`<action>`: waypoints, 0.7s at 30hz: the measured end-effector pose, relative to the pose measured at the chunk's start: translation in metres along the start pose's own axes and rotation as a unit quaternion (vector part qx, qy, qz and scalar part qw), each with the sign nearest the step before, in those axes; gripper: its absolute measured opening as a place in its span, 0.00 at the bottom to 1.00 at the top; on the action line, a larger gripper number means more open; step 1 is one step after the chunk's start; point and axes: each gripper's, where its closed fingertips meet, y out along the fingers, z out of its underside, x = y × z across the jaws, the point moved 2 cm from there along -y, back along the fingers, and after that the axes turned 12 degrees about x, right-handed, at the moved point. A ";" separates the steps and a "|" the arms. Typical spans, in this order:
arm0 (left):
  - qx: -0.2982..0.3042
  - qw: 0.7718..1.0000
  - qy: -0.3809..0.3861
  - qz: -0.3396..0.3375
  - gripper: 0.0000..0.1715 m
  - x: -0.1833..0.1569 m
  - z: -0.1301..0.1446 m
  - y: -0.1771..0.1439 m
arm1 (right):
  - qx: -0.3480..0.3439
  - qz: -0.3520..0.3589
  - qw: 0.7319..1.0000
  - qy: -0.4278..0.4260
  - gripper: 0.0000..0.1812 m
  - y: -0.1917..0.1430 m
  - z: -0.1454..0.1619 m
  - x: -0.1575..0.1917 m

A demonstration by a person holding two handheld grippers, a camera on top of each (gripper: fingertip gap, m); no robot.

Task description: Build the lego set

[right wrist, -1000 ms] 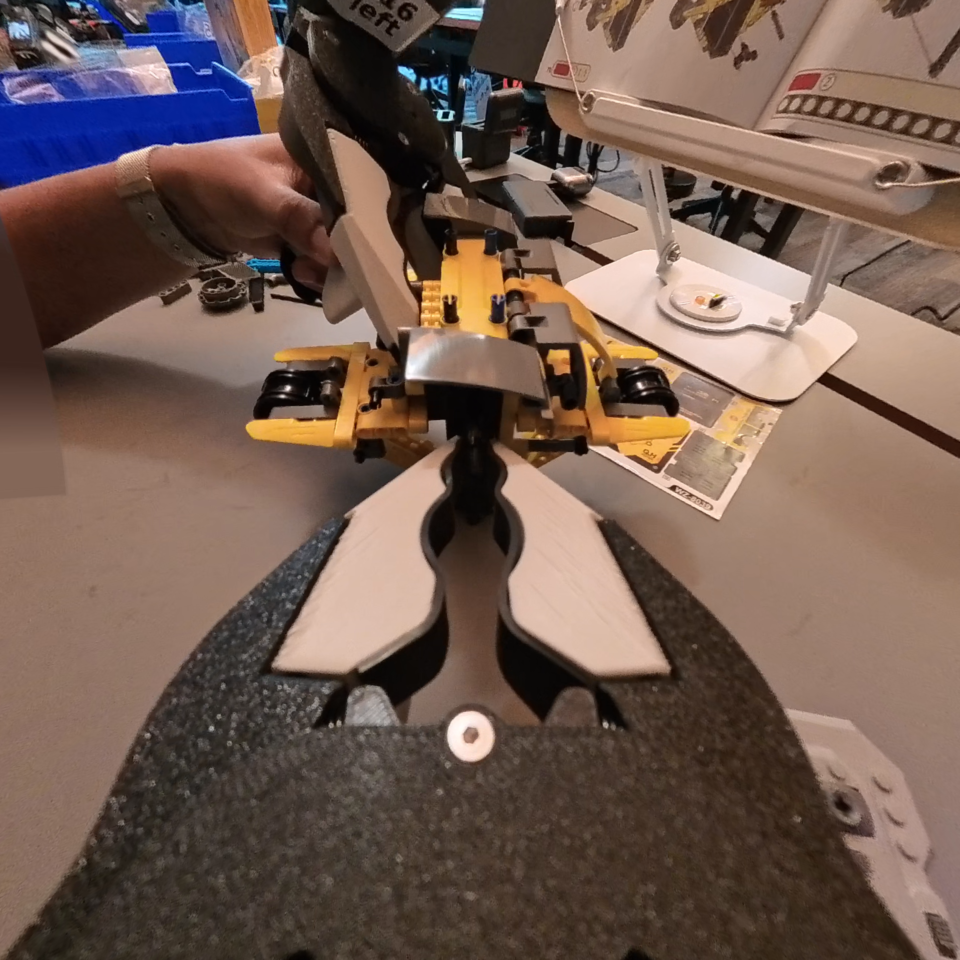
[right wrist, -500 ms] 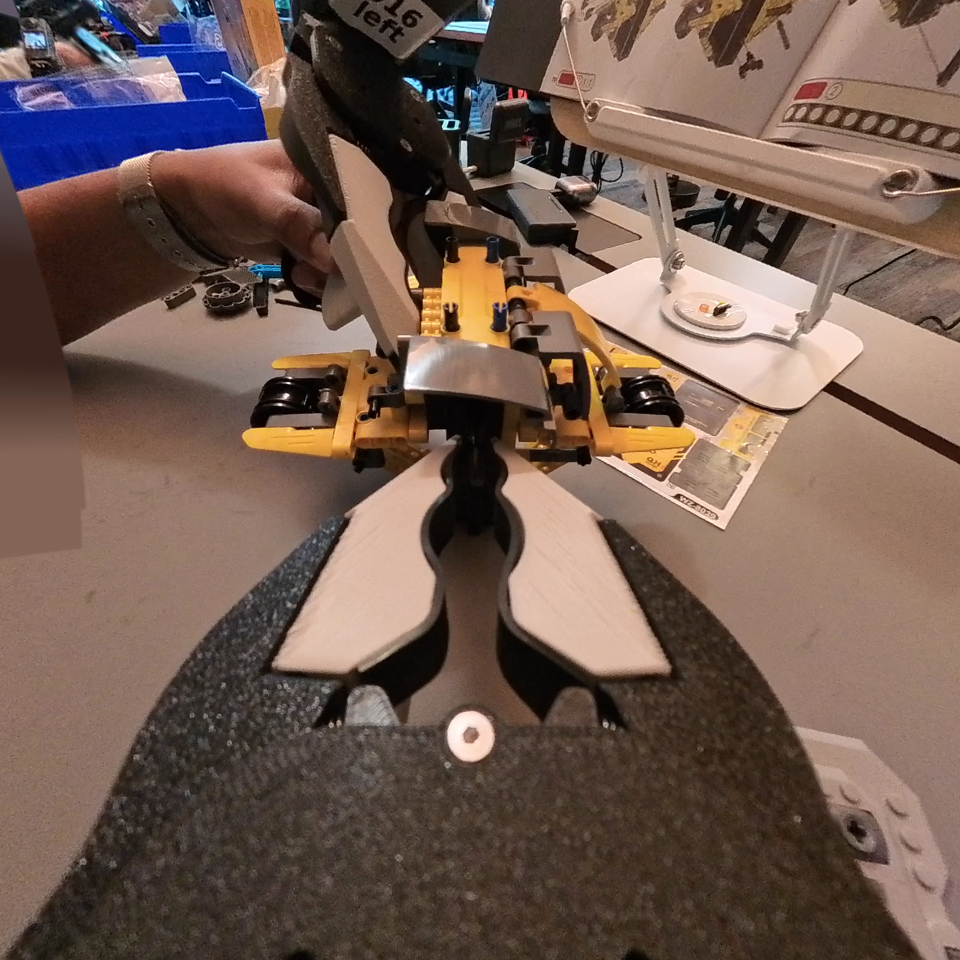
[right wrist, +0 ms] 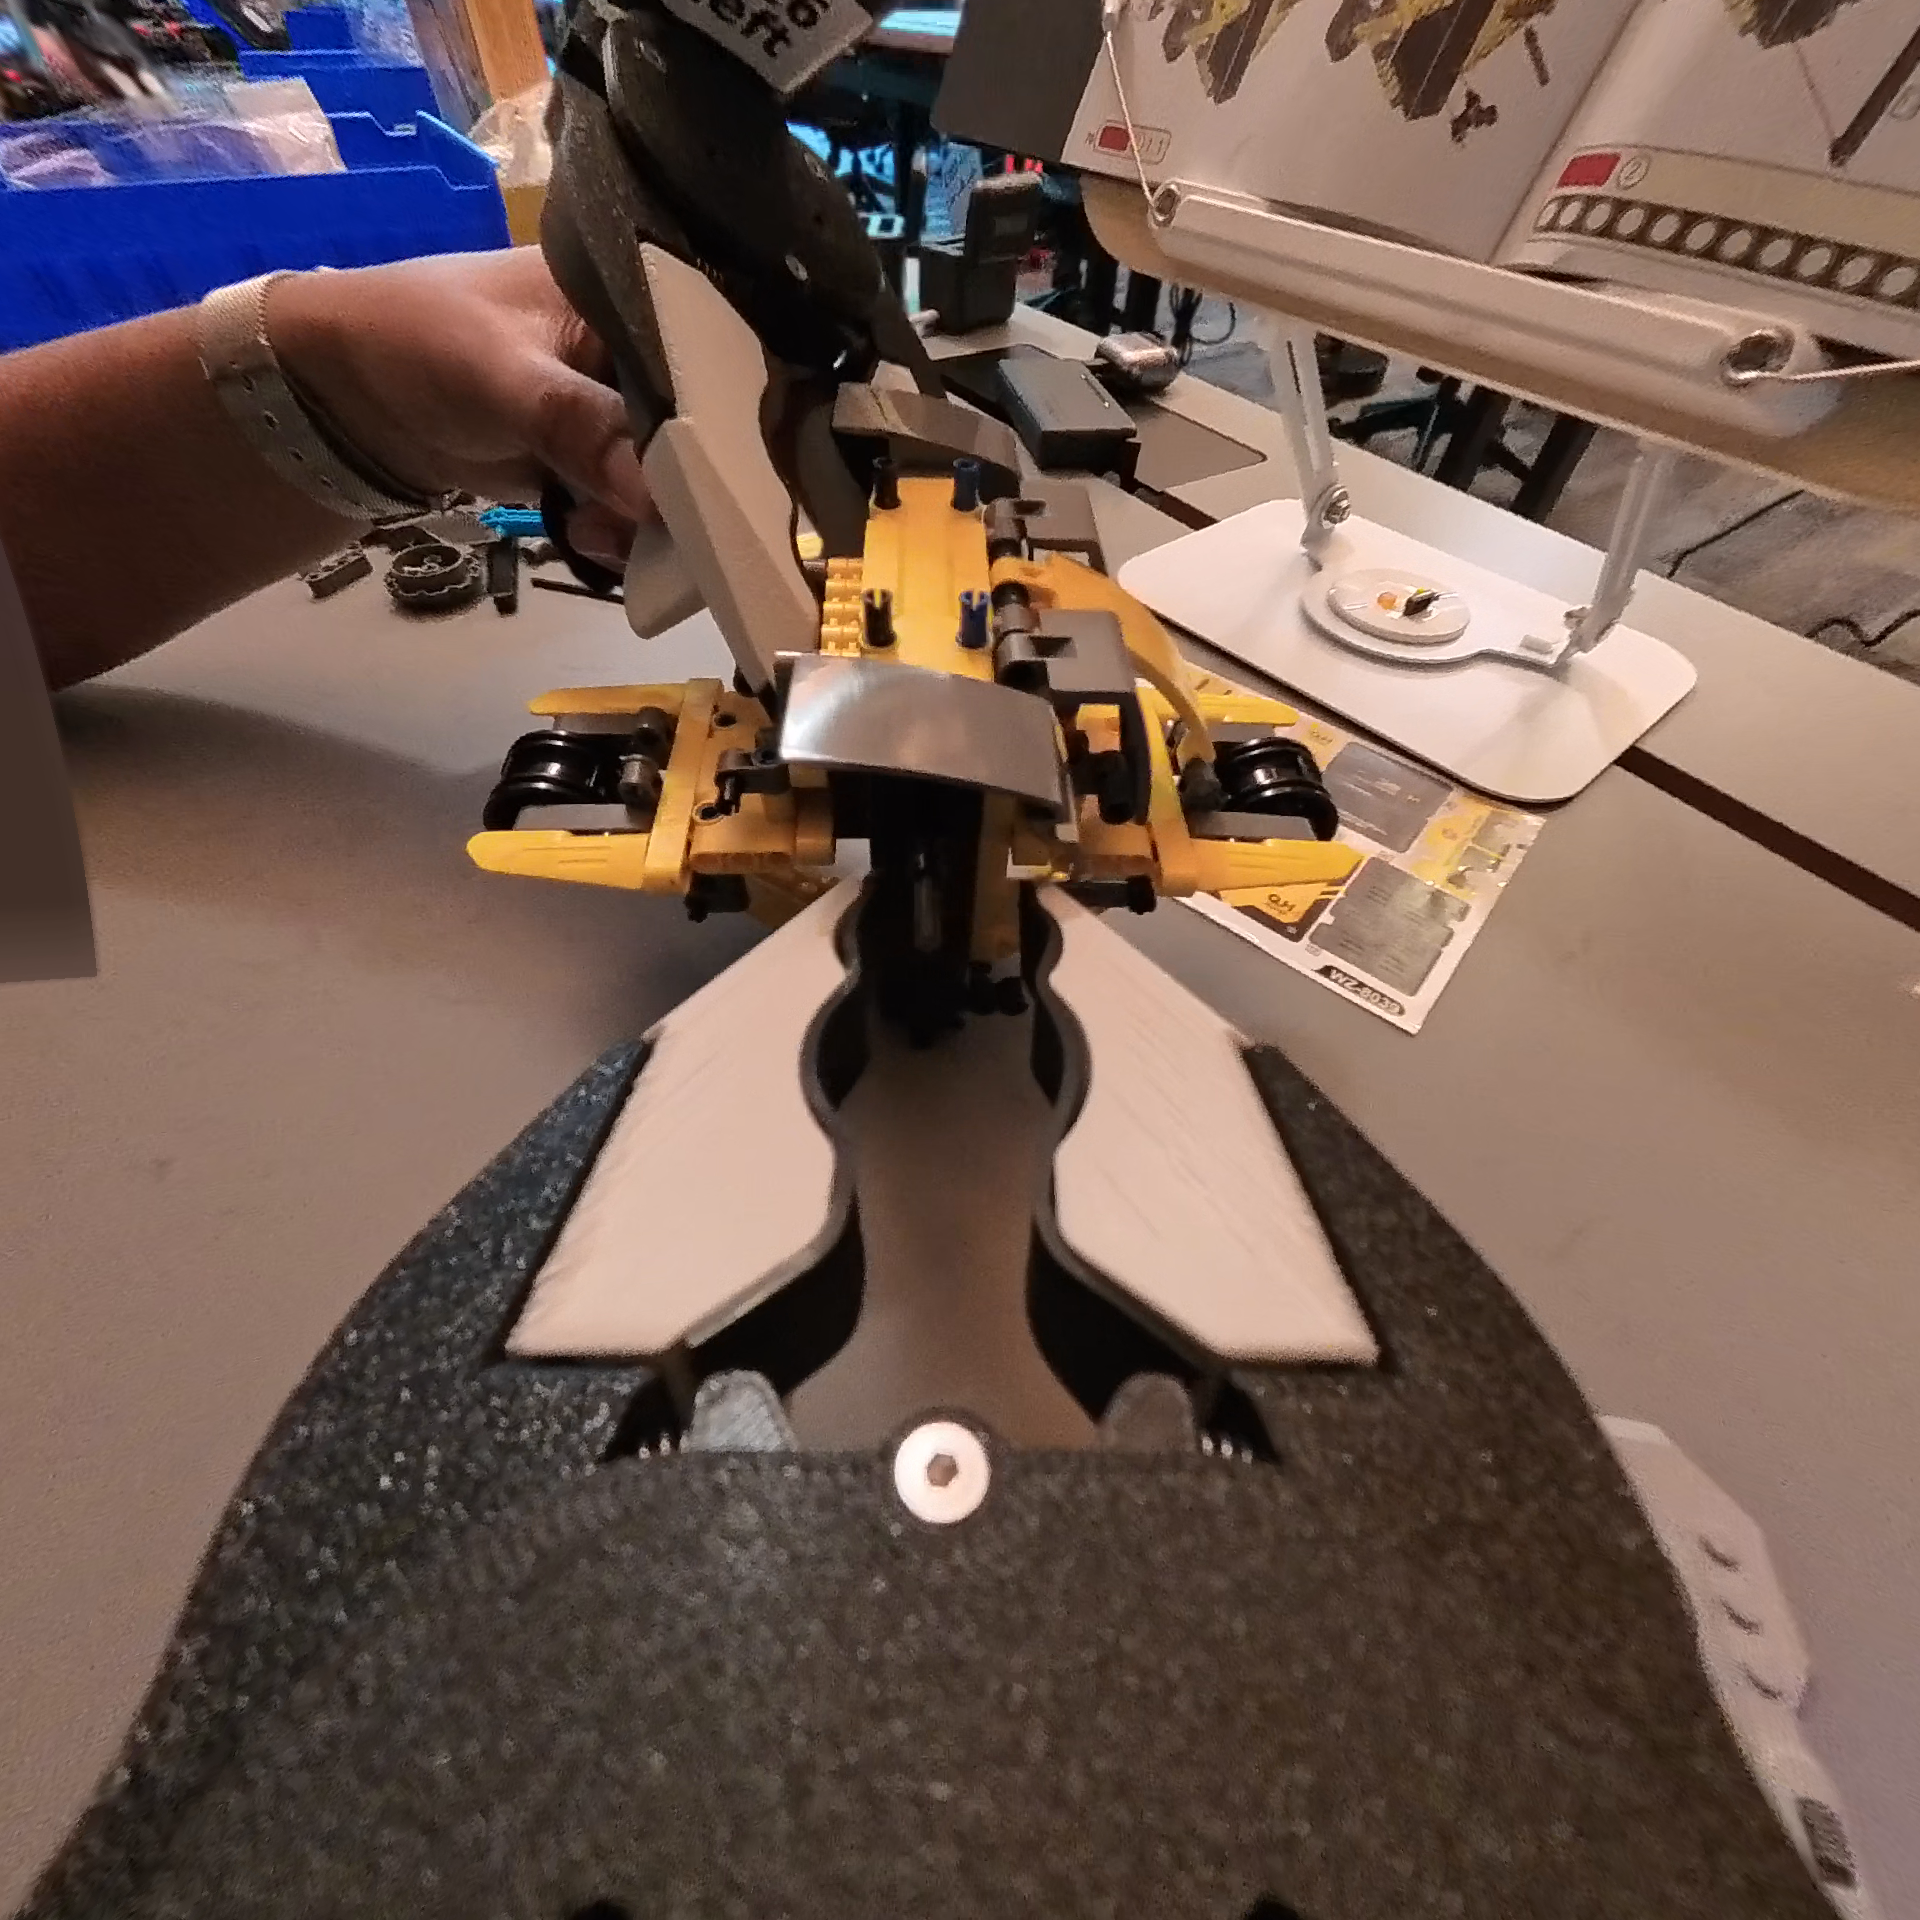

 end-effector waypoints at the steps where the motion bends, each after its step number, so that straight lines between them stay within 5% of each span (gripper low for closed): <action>1: 0.000 1.000 0.000 -0.002 0.34 0.001 0.000 0.000 | 0.003 -0.001 1.000 0.001 0.14 0.001 0.001 0.000; 13: 0.020 0.998 0.003 -0.054 0.47 0.004 0.003 -0.007 | 0.009 0.015 1.000 -0.008 0.22 0.000 0.002 -0.004; 21: -0.005 0.996 -0.019 -0.084 0.48 -0.006 0.022 -0.023 | 0.008 -0.011 0.998 0.067 0.27 -0.002 0.009 -0.014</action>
